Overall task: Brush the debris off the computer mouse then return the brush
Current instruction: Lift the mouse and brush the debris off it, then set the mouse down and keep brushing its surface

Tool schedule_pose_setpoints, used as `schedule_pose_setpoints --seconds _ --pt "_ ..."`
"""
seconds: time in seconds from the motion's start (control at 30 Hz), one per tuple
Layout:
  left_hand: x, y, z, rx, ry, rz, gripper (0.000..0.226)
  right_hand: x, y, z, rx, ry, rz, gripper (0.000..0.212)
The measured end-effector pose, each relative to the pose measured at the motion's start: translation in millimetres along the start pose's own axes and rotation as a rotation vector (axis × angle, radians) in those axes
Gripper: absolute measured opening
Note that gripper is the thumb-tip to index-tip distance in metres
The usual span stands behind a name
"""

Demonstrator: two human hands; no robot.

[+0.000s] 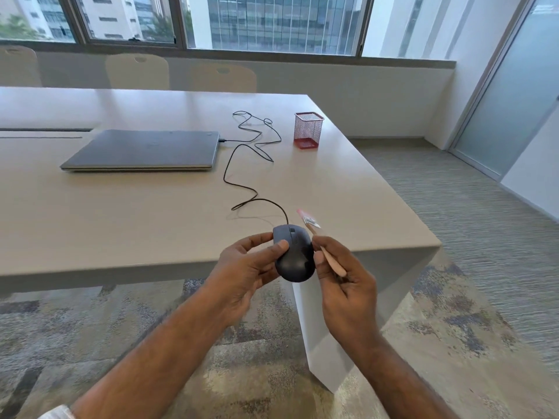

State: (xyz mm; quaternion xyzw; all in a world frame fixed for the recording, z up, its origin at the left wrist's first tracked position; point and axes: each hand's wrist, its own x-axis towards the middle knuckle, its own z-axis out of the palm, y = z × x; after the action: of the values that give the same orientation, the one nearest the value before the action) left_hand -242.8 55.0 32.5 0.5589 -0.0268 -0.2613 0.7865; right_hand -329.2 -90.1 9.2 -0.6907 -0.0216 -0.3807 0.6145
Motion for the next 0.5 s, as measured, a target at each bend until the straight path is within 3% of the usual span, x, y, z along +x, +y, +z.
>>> schedule_pose_setpoints --seconds 0.17,0.33,0.5 --pt "15.2 17.0 -9.1 0.228 -0.077 0.094 0.091 16.3 3.2 12.1 -0.007 0.037 -0.014 0.027" --pt "29.8 37.7 -15.0 0.358 -0.132 0.112 0.086 31.8 -0.2 26.3 -0.078 0.049 -0.054 0.026" --pt "50.7 49.5 -15.9 0.454 -0.105 0.181 0.086 49.6 9.2 40.3 -0.130 0.089 0.019 0.033"
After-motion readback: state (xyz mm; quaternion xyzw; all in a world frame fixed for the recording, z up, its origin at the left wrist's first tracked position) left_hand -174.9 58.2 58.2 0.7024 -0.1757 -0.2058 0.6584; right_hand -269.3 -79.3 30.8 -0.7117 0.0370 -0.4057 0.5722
